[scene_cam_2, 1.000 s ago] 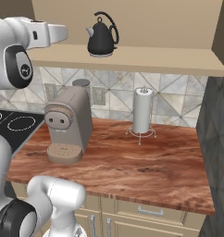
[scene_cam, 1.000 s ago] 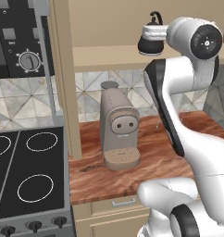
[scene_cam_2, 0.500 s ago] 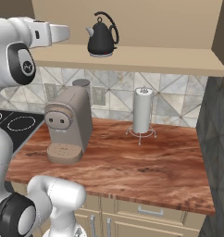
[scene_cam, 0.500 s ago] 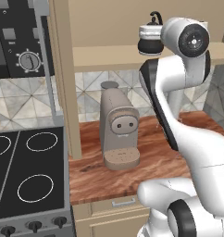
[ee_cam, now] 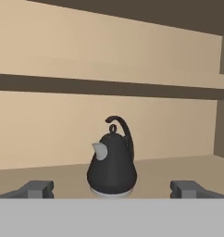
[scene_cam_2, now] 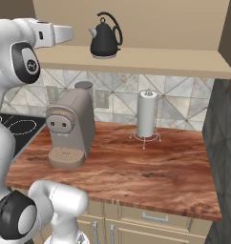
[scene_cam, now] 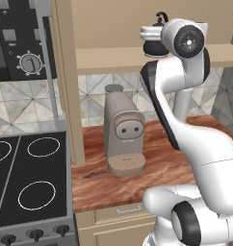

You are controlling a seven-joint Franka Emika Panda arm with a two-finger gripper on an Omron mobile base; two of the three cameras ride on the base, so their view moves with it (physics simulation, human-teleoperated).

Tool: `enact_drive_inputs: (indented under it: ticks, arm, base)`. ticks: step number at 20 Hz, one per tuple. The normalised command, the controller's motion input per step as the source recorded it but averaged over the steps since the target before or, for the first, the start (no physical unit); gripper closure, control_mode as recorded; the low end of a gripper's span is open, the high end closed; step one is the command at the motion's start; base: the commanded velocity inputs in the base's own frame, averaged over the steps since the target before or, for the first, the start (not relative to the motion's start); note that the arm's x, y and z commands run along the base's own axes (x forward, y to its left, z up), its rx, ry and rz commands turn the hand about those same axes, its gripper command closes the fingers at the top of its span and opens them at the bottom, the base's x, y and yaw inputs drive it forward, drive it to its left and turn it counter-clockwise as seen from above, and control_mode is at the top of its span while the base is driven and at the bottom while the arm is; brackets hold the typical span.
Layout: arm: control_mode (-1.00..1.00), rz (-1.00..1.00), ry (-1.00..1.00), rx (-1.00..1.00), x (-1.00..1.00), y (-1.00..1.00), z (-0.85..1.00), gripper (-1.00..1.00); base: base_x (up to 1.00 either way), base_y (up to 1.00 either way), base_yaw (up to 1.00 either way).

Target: Open the cabinet, pick the kettle from the cabinet, and place it in the sink.

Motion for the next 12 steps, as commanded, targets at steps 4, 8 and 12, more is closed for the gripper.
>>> enact_drive_inputs:
  ticks: [4,8,12]
  arm:
    - [-1.0,-0.02,0.0,0.0,0.19,0.0,0.0,-1.0]
    - [-1.0,-0.04,0.0,0.0,0.2,0.0,0.0,-1.0]
    - [-1.0,-0.06,0.0,0.0,0.19,0.0,0.0,-1.0]
  base:
    - [0.0,0.0,0.0]
    - [0.0,0.0,0.0]
    - [0.0,0.0,0.0]
